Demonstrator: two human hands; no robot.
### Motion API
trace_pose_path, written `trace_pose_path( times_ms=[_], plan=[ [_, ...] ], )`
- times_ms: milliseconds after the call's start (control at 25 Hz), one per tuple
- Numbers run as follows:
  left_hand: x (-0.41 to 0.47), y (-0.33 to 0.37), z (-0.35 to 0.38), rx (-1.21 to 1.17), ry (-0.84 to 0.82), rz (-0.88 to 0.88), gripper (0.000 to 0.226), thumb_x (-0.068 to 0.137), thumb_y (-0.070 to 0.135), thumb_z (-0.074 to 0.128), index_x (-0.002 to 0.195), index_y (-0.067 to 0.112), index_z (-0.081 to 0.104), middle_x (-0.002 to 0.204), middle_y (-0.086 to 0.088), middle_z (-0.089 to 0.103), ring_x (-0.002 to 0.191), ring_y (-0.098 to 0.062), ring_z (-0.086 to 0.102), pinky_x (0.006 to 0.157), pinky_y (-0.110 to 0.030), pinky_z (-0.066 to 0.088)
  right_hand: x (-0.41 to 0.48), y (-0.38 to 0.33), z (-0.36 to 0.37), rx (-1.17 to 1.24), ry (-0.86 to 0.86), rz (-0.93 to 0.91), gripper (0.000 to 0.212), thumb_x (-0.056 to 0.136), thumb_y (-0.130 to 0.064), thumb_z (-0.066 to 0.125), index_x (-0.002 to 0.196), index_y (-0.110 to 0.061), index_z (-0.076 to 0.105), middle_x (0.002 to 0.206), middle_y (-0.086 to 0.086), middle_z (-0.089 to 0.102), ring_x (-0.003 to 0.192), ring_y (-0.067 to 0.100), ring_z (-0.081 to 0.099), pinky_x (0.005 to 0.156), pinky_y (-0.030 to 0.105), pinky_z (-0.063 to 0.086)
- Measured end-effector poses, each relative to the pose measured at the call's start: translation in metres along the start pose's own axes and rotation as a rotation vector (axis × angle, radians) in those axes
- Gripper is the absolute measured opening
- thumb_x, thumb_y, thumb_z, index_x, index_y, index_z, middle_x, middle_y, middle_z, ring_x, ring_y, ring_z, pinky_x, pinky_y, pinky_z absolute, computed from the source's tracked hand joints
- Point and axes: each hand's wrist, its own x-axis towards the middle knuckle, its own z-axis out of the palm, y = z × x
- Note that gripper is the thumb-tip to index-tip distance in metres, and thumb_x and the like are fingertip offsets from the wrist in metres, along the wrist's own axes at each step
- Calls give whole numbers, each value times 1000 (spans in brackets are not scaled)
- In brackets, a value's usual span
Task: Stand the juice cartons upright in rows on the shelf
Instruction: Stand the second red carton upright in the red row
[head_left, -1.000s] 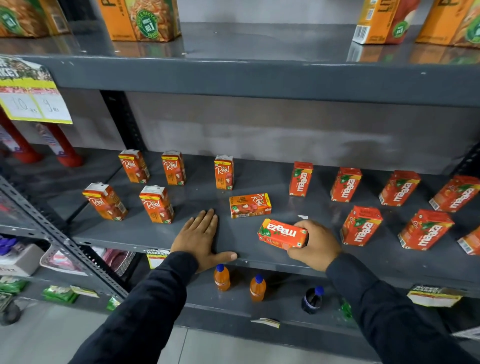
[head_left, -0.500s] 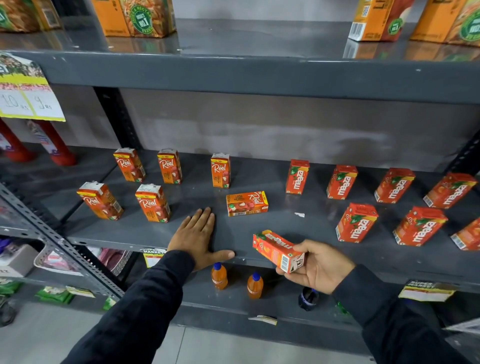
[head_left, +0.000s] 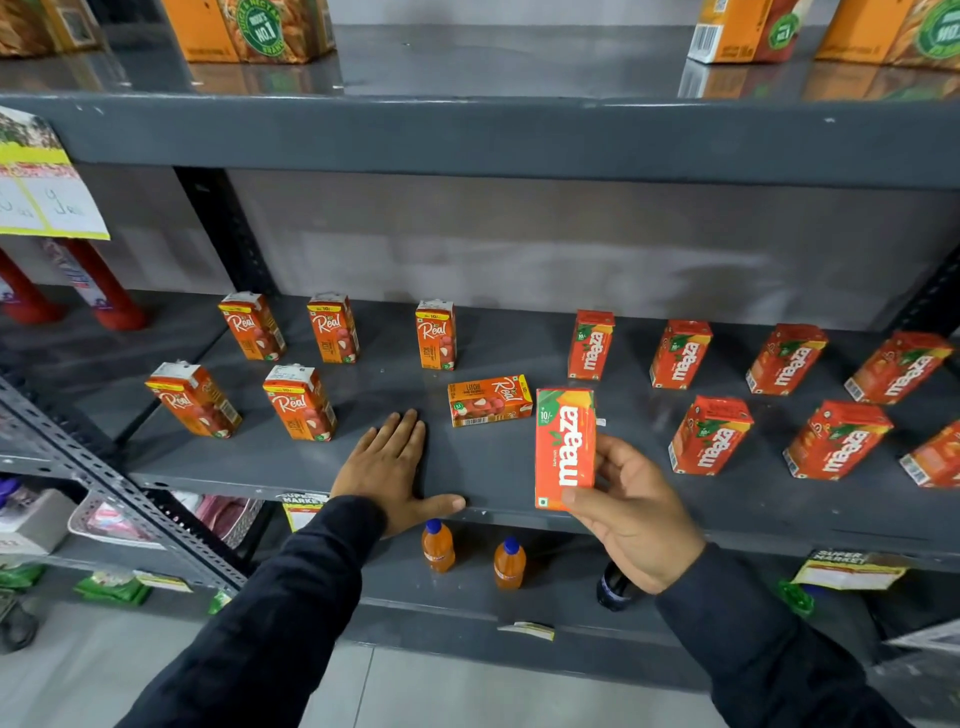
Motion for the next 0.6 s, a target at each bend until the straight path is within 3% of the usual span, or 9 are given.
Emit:
trace_pose_path(
  times_ms=[280,480,600],
  plan=[
    [0,1,-1,3,-5,-2,129,58,101,14,152,14,-4,160,-5,-10,145,-20,-11,117,-39,-5,-3,-2,4,-66,3,-34,50,76,19,59,108,-20,57,106,1,66,100,16,63,90,39,51],
    [0,1,-1,4,-8,1,128,59,100,14,152,14,-5,160,-5,-11,145,-20,-11,116,-38,-7,7,4,-6,36,-23,-23,46,78,19,56,108,-17,59,90,-5,75,90,11,69,75,28,57],
    [0,1,-1,-3,-10,2,128,59,100,15,151,15,-6,159,-5,-11,145,-20,-12,116,-38,-7,27,11,-19,-290,130,-107,41,78,9,65,104,-22,60,92,-7,74,90,9,68,76,24,54]
  ],
)
